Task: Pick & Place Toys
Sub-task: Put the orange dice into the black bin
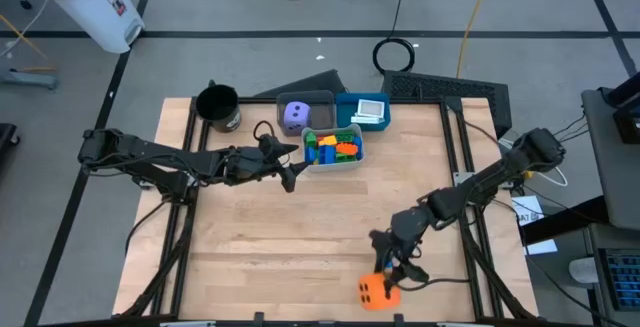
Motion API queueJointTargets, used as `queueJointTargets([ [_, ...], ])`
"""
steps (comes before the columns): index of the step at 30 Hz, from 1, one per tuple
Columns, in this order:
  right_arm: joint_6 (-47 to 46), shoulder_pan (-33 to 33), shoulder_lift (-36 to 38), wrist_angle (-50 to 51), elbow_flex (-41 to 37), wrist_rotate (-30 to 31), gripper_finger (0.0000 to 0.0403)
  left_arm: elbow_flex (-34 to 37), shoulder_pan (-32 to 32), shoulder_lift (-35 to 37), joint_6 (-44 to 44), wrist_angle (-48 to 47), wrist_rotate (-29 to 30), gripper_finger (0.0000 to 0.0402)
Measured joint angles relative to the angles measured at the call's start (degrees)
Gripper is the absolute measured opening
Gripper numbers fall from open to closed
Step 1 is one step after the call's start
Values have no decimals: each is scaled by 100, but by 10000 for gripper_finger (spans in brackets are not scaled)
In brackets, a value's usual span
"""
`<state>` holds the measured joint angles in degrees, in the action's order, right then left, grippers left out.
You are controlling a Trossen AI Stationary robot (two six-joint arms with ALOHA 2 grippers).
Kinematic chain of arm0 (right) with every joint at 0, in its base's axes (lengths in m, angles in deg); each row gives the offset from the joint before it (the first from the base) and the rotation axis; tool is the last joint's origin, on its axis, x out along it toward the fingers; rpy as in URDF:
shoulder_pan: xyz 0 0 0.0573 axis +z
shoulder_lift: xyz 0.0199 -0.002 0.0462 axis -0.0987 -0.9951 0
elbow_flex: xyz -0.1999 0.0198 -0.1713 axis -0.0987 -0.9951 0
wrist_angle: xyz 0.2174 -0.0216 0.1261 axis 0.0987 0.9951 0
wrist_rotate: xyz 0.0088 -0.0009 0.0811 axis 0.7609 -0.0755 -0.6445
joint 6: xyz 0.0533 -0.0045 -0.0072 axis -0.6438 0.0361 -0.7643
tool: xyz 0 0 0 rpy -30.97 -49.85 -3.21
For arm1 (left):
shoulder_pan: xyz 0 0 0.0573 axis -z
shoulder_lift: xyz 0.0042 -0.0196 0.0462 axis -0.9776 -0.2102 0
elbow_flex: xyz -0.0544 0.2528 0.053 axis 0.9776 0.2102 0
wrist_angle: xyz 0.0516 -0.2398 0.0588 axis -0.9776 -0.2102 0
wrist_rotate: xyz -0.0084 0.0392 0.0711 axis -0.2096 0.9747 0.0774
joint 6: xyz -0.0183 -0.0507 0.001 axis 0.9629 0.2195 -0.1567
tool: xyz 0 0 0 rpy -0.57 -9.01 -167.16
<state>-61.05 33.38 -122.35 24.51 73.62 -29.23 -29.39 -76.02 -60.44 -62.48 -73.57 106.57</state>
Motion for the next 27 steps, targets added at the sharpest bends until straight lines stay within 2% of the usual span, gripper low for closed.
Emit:
queueJointTargets([
  [4, 759, -188, 573, 398, 2, 837, 191, 0, 0, 0, 260, 150, 0, 324],
  [9, 1930, -454, 1030, 939, 9, 2634, 191, 0, 0, -6, 605, 164, -30, 324],
  [13, 2660, -665, 1120, 835, 9, 3895, 188, 0, 0, -130, 616, 437, -467, 324],
  [17, 3246, -898, 1113, 814, 9, 4924, 189, -2, 17, -381, 225, 1244, -1021, 324],
  [19, 3418, -1013, 1167, 869, 9, 5187, 191, -2, 24, -523, 56, 1627, -1211, 324],
  [25, 3437, -1238, 1454, 936, 9, 5216, 183, -2, 20, -786, 34, 2099, -1362, 324],
  [27, 3455, -1285, 1552, 907, 9, 5397, 184, -1, 20, -880, 39, 2285, -1364, 324],
])
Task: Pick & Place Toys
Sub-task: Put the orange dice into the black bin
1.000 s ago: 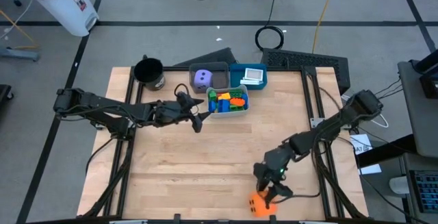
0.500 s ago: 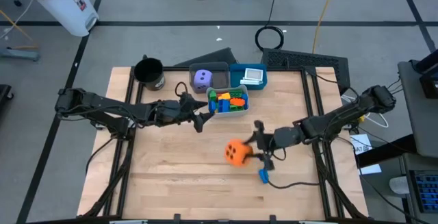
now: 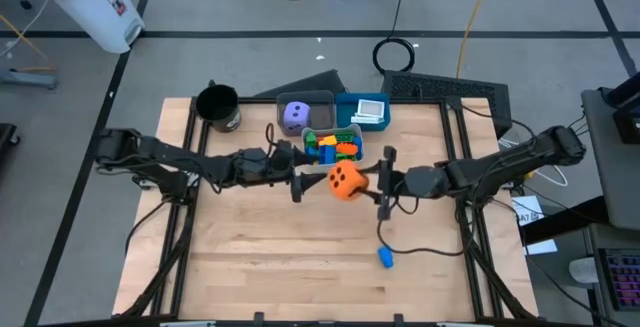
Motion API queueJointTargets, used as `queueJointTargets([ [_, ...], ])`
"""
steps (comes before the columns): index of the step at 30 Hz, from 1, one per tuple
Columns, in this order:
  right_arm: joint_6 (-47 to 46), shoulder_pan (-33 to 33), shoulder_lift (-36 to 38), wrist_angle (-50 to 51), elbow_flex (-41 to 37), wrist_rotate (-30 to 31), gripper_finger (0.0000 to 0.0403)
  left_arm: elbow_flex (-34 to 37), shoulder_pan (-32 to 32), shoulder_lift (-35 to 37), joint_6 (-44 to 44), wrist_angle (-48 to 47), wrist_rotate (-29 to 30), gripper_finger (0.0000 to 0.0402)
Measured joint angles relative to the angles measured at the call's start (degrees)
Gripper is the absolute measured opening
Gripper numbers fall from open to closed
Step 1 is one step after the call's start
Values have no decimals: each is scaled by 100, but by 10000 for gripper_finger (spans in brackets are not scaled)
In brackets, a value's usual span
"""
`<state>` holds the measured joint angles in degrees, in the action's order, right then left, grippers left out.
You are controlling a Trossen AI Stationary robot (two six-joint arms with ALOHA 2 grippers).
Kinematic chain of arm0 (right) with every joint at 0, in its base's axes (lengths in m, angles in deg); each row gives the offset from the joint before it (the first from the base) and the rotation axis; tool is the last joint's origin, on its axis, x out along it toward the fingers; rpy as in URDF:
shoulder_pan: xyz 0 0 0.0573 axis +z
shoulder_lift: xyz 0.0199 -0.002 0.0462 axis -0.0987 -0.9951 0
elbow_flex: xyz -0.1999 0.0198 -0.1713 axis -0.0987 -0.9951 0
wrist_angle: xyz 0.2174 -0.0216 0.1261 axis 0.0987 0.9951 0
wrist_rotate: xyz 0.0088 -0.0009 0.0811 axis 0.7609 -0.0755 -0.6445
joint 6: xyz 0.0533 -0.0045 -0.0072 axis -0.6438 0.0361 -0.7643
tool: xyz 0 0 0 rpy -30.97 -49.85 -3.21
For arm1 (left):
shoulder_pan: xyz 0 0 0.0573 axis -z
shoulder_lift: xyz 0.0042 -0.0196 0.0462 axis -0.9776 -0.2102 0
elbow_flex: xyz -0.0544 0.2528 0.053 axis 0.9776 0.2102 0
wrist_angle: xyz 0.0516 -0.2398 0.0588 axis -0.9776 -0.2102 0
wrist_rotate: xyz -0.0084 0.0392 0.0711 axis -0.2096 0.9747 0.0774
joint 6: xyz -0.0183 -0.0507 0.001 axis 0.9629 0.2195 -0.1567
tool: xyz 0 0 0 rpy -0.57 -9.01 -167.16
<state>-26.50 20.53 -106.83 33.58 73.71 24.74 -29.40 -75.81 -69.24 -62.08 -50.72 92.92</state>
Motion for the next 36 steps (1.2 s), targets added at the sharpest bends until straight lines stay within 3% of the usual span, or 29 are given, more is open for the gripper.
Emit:
queueJointTargets([
  [5, 275, -118, 213, -157, 0, 523, 186, -1, -1, -246, -545, 613, -444, 324],
  [9, 284, -241, 274, -345, 0, 574, 180, -1, 4, -417, -591, 1162, -564, 324],
  [19, 437, -257, 272, -657, 0, 575, 176, -27, 61, -621, -1497, 1280, -298, 324],
  [23, 437, -257, 276, -675, 2, 614, 180, -27, -3, -621, -1423, 1293, 124, 324],
  [36, 442, -240, 283, -862, 2, 535, 179, -27, -27, -621, -1320, 1560, -6, 324],
])
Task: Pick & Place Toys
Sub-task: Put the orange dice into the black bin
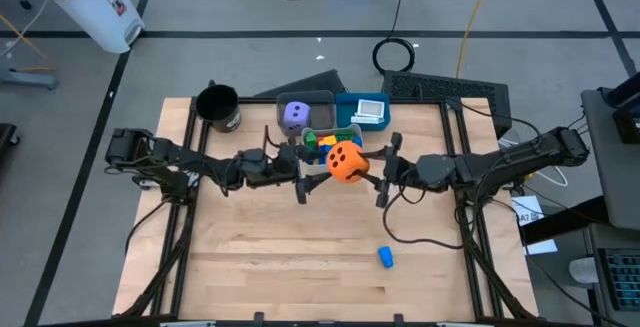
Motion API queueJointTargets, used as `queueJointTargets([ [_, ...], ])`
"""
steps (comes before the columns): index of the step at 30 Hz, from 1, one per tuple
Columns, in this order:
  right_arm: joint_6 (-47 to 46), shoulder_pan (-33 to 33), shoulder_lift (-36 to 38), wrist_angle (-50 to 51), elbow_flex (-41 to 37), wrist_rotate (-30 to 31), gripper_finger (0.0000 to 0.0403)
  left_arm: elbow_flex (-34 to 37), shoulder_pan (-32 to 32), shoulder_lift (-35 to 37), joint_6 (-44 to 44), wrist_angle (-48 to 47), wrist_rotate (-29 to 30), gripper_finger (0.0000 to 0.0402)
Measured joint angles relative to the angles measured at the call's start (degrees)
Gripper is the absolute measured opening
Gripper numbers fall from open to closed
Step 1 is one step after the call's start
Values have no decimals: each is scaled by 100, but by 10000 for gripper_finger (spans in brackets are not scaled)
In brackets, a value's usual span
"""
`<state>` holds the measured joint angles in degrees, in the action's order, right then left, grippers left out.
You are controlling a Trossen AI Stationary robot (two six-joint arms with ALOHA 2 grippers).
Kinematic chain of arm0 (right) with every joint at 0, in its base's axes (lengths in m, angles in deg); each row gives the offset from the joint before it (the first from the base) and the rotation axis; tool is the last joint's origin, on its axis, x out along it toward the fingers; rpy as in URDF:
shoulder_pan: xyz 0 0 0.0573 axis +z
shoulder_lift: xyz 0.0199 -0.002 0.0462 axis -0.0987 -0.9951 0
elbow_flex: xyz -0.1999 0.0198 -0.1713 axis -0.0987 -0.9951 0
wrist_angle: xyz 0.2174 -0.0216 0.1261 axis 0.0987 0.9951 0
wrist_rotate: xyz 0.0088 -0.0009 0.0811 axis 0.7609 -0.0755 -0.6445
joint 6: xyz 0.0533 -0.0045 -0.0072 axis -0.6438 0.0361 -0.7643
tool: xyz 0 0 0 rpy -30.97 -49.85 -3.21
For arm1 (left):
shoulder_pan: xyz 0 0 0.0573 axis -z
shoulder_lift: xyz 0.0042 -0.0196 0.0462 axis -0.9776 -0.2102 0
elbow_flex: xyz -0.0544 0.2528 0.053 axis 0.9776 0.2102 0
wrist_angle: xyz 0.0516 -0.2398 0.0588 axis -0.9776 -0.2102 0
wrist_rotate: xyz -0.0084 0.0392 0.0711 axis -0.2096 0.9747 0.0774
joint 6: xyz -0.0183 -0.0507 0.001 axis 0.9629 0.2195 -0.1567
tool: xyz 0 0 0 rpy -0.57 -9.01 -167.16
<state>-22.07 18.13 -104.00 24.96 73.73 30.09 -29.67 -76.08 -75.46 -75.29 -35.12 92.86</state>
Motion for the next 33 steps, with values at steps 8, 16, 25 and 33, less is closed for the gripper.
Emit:
queueJointTargets([
  [8, -263, -3, -92, -116, 7, -684, 179, -54, 109, 0, -421, 283, -960, 324],
  [16, -272, -27, -170, -639, 7, -1196, 176, -295, 367, 20, -1074, 282, -917, 324],
  [25, -242, -42, -186, -912, 7, -1225, 175, -359, 341, -26, -1136, 326, -1104, 324],
  [33, -189, -85, -195, -1015, 22, -1322, 174, -543, 328, -285, -1310, 154, -1295, 272],
])
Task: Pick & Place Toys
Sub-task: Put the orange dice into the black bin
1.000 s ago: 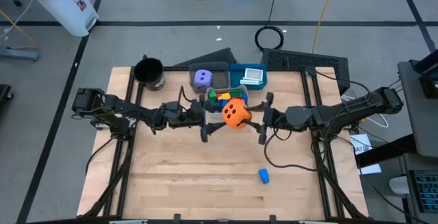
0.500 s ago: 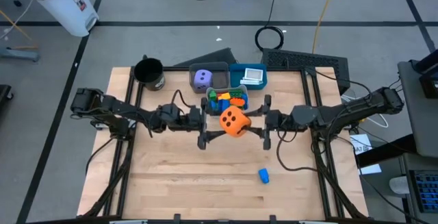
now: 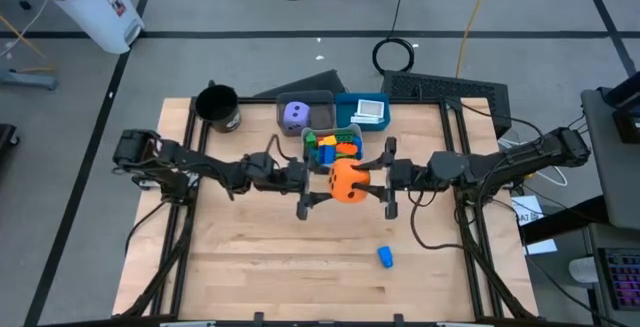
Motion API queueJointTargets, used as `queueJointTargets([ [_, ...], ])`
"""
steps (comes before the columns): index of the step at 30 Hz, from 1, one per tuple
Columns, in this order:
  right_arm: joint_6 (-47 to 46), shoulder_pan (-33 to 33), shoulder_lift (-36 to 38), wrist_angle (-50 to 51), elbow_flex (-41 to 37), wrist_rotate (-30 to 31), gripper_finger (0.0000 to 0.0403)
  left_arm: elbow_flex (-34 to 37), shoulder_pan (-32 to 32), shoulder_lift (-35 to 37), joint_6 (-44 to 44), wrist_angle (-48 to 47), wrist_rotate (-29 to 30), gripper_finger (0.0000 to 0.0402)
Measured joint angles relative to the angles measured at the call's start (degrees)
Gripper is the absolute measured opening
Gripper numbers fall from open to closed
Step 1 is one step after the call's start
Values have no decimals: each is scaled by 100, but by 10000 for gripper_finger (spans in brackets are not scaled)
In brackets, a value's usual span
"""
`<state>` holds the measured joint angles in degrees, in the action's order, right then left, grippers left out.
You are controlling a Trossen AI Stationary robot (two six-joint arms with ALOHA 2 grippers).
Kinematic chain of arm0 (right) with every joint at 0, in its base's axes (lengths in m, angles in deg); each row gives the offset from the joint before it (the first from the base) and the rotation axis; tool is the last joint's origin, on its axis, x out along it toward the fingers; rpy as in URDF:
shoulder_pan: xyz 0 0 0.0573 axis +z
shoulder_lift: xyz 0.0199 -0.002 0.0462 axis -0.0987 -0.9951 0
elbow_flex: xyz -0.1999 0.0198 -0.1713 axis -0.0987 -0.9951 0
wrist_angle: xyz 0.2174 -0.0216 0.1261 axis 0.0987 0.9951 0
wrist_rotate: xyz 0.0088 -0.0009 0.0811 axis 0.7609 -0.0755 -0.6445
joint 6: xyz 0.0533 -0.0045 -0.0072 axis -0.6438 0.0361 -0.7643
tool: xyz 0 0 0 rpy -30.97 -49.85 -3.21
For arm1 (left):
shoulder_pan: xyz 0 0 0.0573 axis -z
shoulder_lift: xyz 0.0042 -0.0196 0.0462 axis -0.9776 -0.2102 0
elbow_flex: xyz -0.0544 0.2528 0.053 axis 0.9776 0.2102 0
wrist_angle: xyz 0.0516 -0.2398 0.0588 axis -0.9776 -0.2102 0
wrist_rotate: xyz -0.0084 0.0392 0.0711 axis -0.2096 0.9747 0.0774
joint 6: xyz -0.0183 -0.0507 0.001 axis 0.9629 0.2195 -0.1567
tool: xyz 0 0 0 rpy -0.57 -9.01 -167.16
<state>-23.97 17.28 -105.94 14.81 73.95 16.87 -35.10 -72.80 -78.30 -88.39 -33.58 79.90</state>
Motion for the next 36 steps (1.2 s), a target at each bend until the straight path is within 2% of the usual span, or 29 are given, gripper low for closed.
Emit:
queueJointTargets([
  [4, -37, -28, -11, -55, 4, -16, 172, -185, -1, -165, -71, -81, -163, 206],
  [8, -102, -56, -4, 32, 10, -16, 171, -288, 0, -279, -84, 33, -70, 195],
  [10, -190, -82, -2, 111, 8, -59, 171, -307, 5, -336, -83, 91, -24, 206],
  [16, -247, -74, -2, 214, -2, -47, 169, -358, 54, -334, -93, 351, -9, 289],
  [19, -247, -72, -2, 216, -4, -64, 164, -501, 131, -329, -173, 509, 50, 306],
  [23, -308, -59, 2, 165, 2, -144, 161, -753, 219, -314, -318, 490, 83, 300],
  [31, -582, -67, -42, 189, 0, -363, 160, -863, 289, -312, -199, 308, 153, 240],
  [33, -592, -41, -43, 214, 0, -357, 160, -865, 300, -312, -209, 240, 130, 242],
  [36, -599, -35, -52, 230, -3, -388, 159, -973, 362, -312, -165, -82, 165, 271],
])
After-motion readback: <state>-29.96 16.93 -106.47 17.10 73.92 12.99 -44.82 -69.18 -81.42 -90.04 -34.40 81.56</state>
